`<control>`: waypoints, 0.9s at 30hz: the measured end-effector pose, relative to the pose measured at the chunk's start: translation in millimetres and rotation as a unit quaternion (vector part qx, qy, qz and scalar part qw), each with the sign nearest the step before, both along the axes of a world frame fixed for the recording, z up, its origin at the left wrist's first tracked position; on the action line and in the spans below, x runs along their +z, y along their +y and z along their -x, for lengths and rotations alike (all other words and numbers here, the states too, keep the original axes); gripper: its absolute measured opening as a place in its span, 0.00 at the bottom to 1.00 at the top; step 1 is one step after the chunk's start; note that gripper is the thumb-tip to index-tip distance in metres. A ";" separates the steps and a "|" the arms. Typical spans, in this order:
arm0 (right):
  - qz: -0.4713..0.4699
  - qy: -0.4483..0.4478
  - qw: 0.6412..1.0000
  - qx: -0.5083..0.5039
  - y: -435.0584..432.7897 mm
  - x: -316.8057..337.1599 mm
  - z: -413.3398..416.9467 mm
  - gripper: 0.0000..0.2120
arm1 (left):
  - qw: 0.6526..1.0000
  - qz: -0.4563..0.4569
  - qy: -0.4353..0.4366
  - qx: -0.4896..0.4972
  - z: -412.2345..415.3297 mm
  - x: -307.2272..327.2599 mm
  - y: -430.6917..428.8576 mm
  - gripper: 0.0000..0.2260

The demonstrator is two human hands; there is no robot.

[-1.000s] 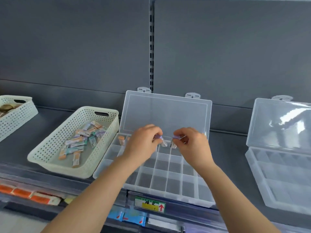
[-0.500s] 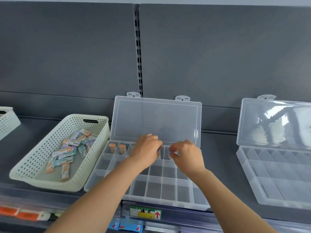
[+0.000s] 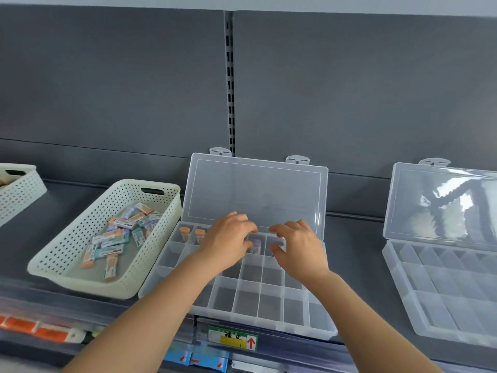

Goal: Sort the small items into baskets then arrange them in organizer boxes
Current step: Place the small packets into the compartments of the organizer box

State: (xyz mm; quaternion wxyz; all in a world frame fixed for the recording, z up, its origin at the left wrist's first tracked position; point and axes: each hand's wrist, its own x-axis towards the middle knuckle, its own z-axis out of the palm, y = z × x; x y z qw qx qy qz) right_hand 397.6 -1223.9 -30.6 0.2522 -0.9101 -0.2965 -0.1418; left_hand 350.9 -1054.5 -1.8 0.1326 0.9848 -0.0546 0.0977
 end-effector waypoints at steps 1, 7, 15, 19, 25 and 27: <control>-0.004 -0.007 1.000 0.015 4.3 2.3 0.6 0.12 | 1.000 0.003 -0.008 0.013 4.9 3.8 5.2 0.11; -0.006 -0.001 0.994 0.109 57.8 22.3 13.9 0.07 | 0.991 -0.016 -0.031 0.126 50.3 21.0 68.1 0.08; 0.079 0.014 0.965 0.249 177.4 44.4 54.8 0.13 | 0.941 -0.116 0.166 0.271 108.1 16.1 180.2 0.09; 0.196 0.007 0.939 0.283 239.4 44.1 73.4 0.15 | 0.922 -0.111 0.254 0.272 118.1 0.6 226.8 0.15; 0.374 0.038 0.885 0.273 305.2 21.6 87.3 0.16 | 0.925 -0.086 0.278 0.246 107.4 -12.9 254.3 0.13; 0.390 0.068 0.878 0.271 314.8 14.2 86.8 0.15 | 0.931 -0.094 0.269 0.228 105.2 -14.6 256.4 0.12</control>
